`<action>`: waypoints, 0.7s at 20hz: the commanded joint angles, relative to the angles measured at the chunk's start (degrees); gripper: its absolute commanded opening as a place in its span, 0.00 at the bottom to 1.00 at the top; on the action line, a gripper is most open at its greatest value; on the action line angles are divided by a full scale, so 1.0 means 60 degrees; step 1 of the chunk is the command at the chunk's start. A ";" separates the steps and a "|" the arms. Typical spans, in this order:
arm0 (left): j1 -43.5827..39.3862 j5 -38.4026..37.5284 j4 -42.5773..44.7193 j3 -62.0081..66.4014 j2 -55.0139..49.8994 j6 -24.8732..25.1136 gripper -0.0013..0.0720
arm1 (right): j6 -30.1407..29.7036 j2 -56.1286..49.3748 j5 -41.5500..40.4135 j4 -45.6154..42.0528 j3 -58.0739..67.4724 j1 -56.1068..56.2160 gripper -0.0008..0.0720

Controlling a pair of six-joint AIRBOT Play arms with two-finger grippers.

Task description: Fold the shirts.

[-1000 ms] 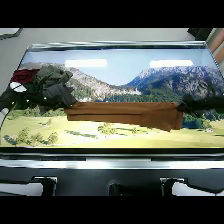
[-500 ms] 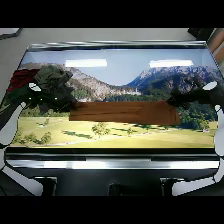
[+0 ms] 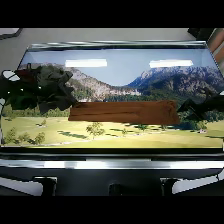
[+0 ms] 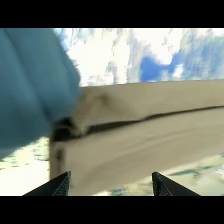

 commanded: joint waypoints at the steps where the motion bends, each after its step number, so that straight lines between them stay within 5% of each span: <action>1: -0.0237 -0.0160 -0.0011 0.0044 0.0969 -0.0011 0.83 | -0.0652 -0.0718 0.0484 0.1137 -0.0331 -0.0066 0.99; 7: -0.1249 -0.0270 -0.0011 0.0047 0.1727 -0.0007 0.82 | -0.0561 -0.1428 -0.0641 0.2546 -0.0328 0.0856 0.98; 8: -0.1483 -0.0251 -0.0011 0.0040 0.1712 -0.0004 0.82 | -0.0430 -0.1424 -0.0867 0.2575 -0.0299 0.1060 0.87; 9: -0.1716 -0.0189 -0.0011 0.0036 0.1665 0.0000 0.81 | -0.0361 -0.1402 -0.0889 0.2575 -0.0157 0.1253 0.39; 10: -0.2033 0.0029 -0.0011 -0.0011 0.1596 0.0000 0.80 | -0.0062 -0.1286 -0.0823 0.2565 0.0044 0.1384 0.06; 11: -0.2437 0.0492 -0.0015 -0.0146 0.1523 -0.0011 0.70 | -0.0029 -0.1082 -0.0790 0.2554 0.0240 0.1483 0.06; 12: -0.2940 0.1122 -0.0015 -0.0346 0.1421 -0.0007 0.30 | -0.0007 -0.0765 -0.0688 0.2572 0.0452 0.1599 0.06; 13: -0.3493 0.1810 -0.0015 -0.0572 0.1290 -0.0007 0.06 | 0.0124 -0.0368 -0.0692 0.2550 0.0554 0.1701 0.06; 14: -0.4127 0.2586 -0.0022 -0.0805 0.1078 -0.0044 0.06 | 0.0284 0.0109 -0.0674 0.2557 0.0561 0.1825 0.06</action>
